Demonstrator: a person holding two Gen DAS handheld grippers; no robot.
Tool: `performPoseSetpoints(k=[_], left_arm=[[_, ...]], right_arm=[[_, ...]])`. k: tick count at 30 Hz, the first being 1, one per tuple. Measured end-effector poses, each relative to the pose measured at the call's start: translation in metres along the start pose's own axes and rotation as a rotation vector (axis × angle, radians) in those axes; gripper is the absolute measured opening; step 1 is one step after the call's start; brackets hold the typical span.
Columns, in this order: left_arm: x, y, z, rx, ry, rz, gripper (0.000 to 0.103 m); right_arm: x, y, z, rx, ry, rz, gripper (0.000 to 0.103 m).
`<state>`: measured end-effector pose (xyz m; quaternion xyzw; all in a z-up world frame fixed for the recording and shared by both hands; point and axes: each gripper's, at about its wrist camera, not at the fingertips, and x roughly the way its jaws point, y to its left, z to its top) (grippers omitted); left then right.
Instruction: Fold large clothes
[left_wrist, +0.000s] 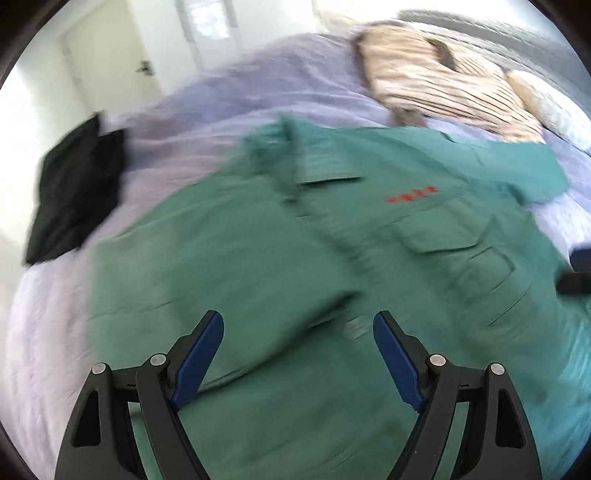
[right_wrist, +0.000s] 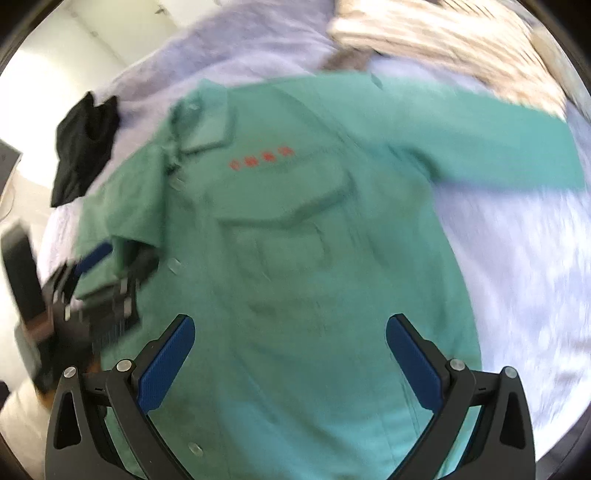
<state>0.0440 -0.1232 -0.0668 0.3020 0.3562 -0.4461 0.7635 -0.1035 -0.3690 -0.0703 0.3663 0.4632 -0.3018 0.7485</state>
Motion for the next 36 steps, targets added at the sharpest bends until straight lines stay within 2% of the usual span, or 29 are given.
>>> performPoseSetpoints(k=[3, 5, 9, 11, 14, 15, 16, 18, 19, 20, 21, 24, 27, 30, 31, 33, 35, 36], left_arm=[[-0.008, 0.046, -0.023, -0.093, 0.023, 0.112, 0.084], [-0.007, 0.076, -0.040, -0.151, 0.051, 0.216, 0.084], [0.011, 0.116, -0.060, -0.226, 0.120, 0.310, 0.084], [0.018, 0.124, -0.063, -0.248, 0.118, 0.340, 0.084], [0.025, 0.132, -0.066, -0.288, 0.090, 0.387, 0.084], [0.029, 0.136, -0.067, -0.309, 0.087, 0.408, 0.084], [0.031, 0.141, -0.068, -0.329, 0.087, 0.419, 0.084], [0.033, 0.154, -0.074, -0.407, 0.097, 0.392, 0.084], [0.034, 0.159, -0.076, -0.436, 0.099, 0.386, 0.084], [0.033, 0.162, -0.078, -0.457, 0.095, 0.377, 0.084], [0.034, 0.165, -0.079, -0.469, 0.091, 0.371, 0.084], [0.034, 0.171, -0.080, -0.492, 0.085, 0.358, 0.084], [0.034, 0.175, -0.082, -0.493, 0.080, 0.359, 0.084], [0.036, 0.180, -0.084, -0.493, 0.083, 0.363, 0.084], [0.037, 0.182, -0.084, -0.489, 0.088, 0.360, 0.084], [0.036, 0.184, -0.084, -0.475, 0.094, 0.349, 0.084], [0.033, 0.186, -0.081, -0.437, 0.111, 0.308, 0.084], [0.029, 0.186, -0.081, -0.422, 0.117, 0.285, 0.084]], right_arm=[[0.004, 0.036, 0.019, -0.089, -0.025, 0.036, 0.103], [0.016, 0.070, 0.029, -0.160, -0.027, 0.055, 0.103], [0.050, 0.145, 0.040, -0.323, -0.017, 0.087, 0.103], [0.068, 0.176, 0.039, -0.389, -0.016, 0.088, 0.103], [0.102, 0.212, 0.034, -0.470, -0.003, 0.054, 0.103], [0.116, 0.222, 0.032, -0.506, 0.004, 0.016, 0.103], [0.133, 0.232, 0.030, -0.547, 0.011, -0.064, 0.102], [0.153, 0.236, 0.030, -0.595, 0.016, -0.177, 0.070], [0.155, 0.233, 0.033, -0.583, 0.017, -0.147, 0.033], [0.152, 0.228, 0.037, -0.558, 0.012, -0.158, 0.021], [0.143, 0.219, 0.045, -0.514, -0.005, -0.146, 0.020], [0.103, 0.180, 0.069, -0.354, -0.087, 0.019, 0.020], [0.073, 0.120, 0.088, -0.225, -0.147, 0.092, 0.020], [0.077, 0.059, 0.103, -0.050, -0.095, 0.170, 0.027], [0.082, 0.034, 0.105, 0.026, -0.079, 0.163, 0.028], [0.088, -0.006, 0.098, 0.145, -0.050, 0.135, 0.033], [0.089, -0.038, 0.090, 0.292, -0.036, 0.164, 0.057], [0.085, -0.047, 0.083, 0.347, -0.047, 0.190, 0.063]])
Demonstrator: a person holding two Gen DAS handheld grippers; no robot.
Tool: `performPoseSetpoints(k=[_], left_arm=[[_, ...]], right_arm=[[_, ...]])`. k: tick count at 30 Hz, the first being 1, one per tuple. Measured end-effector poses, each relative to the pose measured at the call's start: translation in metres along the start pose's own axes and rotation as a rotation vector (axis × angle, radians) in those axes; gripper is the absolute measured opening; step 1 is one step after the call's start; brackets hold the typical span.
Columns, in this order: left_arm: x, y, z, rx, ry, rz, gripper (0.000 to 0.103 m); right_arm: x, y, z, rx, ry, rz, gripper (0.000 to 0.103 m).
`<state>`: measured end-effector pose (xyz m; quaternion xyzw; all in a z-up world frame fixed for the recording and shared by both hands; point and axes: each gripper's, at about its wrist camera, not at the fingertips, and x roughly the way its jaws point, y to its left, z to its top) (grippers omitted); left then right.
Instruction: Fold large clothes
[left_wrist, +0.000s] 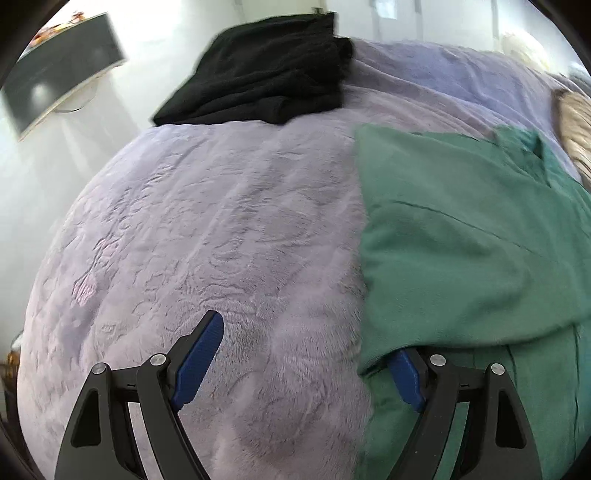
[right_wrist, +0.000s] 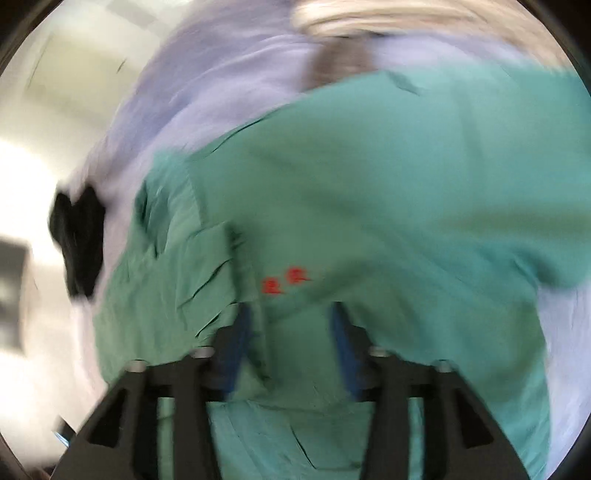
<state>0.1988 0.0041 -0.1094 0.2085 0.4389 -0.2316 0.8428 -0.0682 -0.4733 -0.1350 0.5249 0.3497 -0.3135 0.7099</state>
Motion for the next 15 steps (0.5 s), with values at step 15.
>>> performPoseSetpoints(k=[15], left_arm=[[0.057, 0.010, 0.078, -0.090, 0.194, -0.384, 0.084]], right_arm=[[0.096, 0.147, -0.148, -0.050, 0.405, 0.497, 0.067]])
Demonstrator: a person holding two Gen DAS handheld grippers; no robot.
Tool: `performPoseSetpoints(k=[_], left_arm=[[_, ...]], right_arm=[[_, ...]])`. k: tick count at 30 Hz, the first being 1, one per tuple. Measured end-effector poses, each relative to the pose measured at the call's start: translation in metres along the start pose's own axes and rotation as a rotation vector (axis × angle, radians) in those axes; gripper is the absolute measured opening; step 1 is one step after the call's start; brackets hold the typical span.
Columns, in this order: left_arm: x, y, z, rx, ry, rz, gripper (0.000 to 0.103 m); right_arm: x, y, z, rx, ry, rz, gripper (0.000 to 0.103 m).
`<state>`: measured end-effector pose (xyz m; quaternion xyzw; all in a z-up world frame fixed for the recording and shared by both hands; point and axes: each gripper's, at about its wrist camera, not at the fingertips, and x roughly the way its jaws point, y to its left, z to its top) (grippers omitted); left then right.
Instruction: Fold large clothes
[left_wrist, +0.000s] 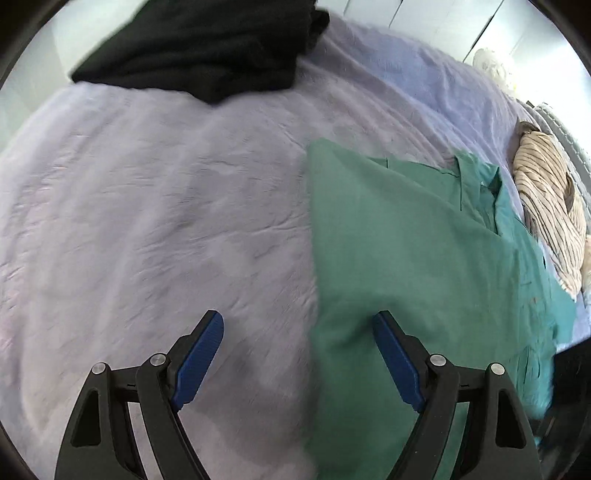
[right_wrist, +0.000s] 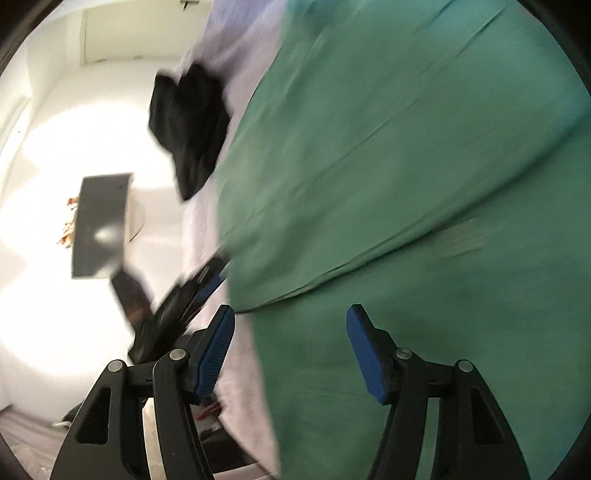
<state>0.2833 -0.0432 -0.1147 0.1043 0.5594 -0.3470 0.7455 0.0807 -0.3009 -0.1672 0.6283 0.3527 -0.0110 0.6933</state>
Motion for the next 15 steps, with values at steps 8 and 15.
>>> performPoseSetpoints(k=[8, 15], left_arm=[[0.007, -0.017, 0.020, 0.108, -0.013, -0.028, 0.014], [0.024, -0.018, 0.013, 0.144, -0.025, 0.020, 0.015]], right_arm=[[0.099, 0.020, 0.008, 0.116, 0.026, 0.087, 0.003], [0.120, 0.005, -0.004, 0.114, 0.077, -0.004, 0.002]])
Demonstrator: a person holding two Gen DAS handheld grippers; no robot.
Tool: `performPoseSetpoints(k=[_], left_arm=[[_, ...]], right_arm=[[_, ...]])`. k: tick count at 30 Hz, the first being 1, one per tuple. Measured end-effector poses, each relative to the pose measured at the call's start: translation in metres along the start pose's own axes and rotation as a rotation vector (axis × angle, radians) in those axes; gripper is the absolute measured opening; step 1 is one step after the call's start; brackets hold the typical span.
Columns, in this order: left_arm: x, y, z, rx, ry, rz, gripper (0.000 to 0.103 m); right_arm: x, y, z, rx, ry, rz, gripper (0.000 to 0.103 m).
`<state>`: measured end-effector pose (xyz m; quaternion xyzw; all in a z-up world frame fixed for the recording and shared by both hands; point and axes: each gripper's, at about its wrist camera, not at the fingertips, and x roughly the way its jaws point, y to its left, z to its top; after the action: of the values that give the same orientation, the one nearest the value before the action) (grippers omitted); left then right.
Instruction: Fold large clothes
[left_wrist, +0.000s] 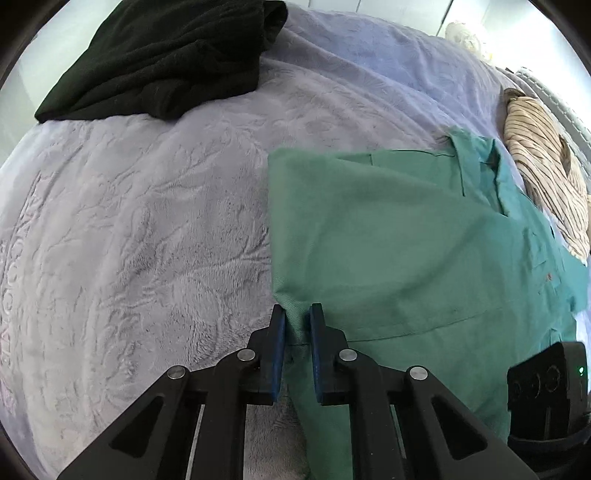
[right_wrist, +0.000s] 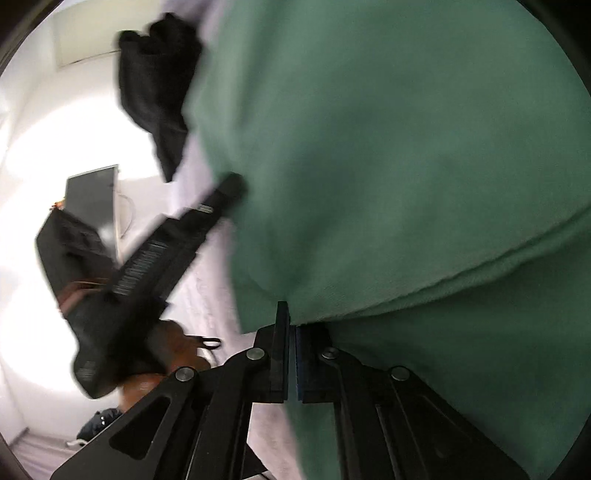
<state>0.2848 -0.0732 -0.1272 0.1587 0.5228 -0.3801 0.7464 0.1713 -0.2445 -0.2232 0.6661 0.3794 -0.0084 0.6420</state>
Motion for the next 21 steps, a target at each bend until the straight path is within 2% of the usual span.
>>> performPoseSetpoints(k=[3, 5, 7, 10, 11, 13, 15, 18, 19, 21], left_arm=[[-0.006, -0.001, -0.001, 0.005, -0.013, 0.019, 0.015], [-0.019, 0.000, -0.002, 0.008, -0.026, 0.043, 0.015], [-0.037, -0.003, -0.004, 0.020, -0.054, 0.076, 0.015], [-0.058, -0.012, -0.009, 0.029, -0.081, 0.065, 0.015], [-0.062, -0.014, -0.012, 0.028, -0.081, 0.052, 0.015], [-0.061, -0.022, -0.020, 0.026, -0.065, 0.046, 0.015], [-0.049, -0.030, -0.030, 0.037, -0.035, 0.081, 0.015], [-0.024, -0.032, -0.047, 0.027, 0.009, 0.142, 0.015], [-0.022, -0.030, -0.050, 0.021, 0.005, 0.143, 0.015], [-0.023, -0.024, -0.054, -0.008, 0.002, 0.135, 0.015]], right_arm=[[-0.005, 0.000, -0.003, 0.004, 0.024, 0.002, 0.003], [-0.018, 0.005, -0.011, -0.068, 0.061, -0.049, 0.004], [-0.044, 0.010, -0.014, -0.143, 0.044, -0.103, 0.006], [-0.106, 0.015, -0.003, -0.223, -0.081, -0.203, 0.007], [-0.134, 0.015, 0.005, -0.245, -0.158, -0.260, 0.008], [-0.165, 0.018, 0.019, -0.260, -0.258, -0.319, 0.008], [-0.197, 0.016, 0.036, -0.258, -0.348, -0.371, 0.008], [-0.223, -0.009, 0.054, -0.217, -0.410, -0.514, 0.008], [-0.228, -0.022, 0.057, -0.197, -0.410, -0.554, 0.004], [-0.240, -0.048, 0.058, -0.136, -0.397, -0.511, 0.003]])
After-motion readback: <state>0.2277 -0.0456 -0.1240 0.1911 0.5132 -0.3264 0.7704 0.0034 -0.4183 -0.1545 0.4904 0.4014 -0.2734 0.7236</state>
